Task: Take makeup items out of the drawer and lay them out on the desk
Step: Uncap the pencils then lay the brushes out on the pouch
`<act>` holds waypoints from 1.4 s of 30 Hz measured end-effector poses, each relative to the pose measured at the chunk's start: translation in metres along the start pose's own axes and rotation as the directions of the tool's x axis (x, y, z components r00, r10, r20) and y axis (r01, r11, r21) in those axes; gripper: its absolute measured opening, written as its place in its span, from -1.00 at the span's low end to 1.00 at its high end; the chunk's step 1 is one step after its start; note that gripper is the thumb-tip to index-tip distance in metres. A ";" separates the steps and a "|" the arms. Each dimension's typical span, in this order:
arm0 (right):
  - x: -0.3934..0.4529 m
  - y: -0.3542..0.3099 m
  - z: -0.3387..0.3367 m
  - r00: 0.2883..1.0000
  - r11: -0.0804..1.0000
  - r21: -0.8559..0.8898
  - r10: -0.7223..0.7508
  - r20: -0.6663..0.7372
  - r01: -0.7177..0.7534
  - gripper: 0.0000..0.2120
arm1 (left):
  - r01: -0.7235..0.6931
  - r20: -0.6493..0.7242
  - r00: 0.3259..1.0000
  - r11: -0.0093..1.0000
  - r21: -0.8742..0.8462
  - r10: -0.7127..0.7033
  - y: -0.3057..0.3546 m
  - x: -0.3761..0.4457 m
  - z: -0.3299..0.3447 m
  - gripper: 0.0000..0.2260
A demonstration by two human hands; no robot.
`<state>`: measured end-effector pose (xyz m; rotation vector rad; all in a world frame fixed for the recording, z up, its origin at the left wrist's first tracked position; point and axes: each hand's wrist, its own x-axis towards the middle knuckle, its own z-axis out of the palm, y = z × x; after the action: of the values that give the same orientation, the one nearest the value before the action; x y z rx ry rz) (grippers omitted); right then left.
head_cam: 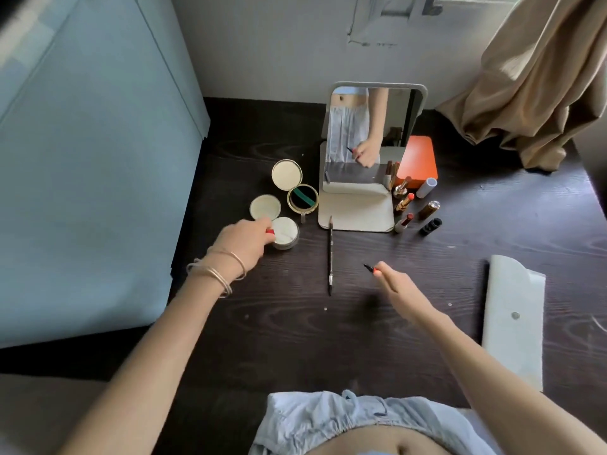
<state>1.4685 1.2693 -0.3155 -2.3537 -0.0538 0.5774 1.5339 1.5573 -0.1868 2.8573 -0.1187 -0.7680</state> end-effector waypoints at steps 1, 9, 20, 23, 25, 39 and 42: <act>0.005 -0.012 0.003 1.000 0.999 0.039 0.002 0.006 -0.002 -0.79 | 0.017 0.041 0.999 0.982 -0.190 -0.010 0.005 0.009 0.015 -0.82; 0.032 -0.050 0.020 0.985 0.933 0.321 0.172 -0.005 -0.161 -0.94 | -0.048 -0.271 0.950 0.786 -0.616 -0.154 0.039 0.051 0.101 -0.88; 0.056 -0.059 0.022 0.943 0.836 0.504 0.313 -0.111 -0.218 -0.77 | 0.024 -0.494 0.845 0.939 -0.344 -0.202 0.038 0.085 0.114 -0.86; 0.060 -0.061 0.022 0.933 0.796 0.564 0.340 -0.116 -0.220 -0.80 | 0.014 -0.537 0.827 0.961 -0.277 -0.167 0.041 0.091 0.113 -0.81; 0.063 -0.063 0.021 0.933 0.784 0.582 0.343 -0.111 -0.219 -0.81 | 0.005 -0.548 0.829 0.980 -0.199 -0.115 0.043 0.095 0.112 -0.79; 0.091 -0.063 0.020 0.911 0.724 0.646 0.397 -0.107 -0.240 -0.81 | -0.048 -0.608 0.794 0.999 -0.026 0.022 0.037 0.148 0.097 -0.89; 0.095 -0.062 0.023 0.906 0.714 0.650 0.414 -0.091 -0.261 -0.82 | -0.049 -0.603 0.797 0.999 -0.020 0.027 0.035 0.152 0.098 -0.87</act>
<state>1.5519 1.3488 -0.3270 -1.7467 0.6119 0.3988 1.6145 1.4888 -0.3381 2.8949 -0.0705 0.1800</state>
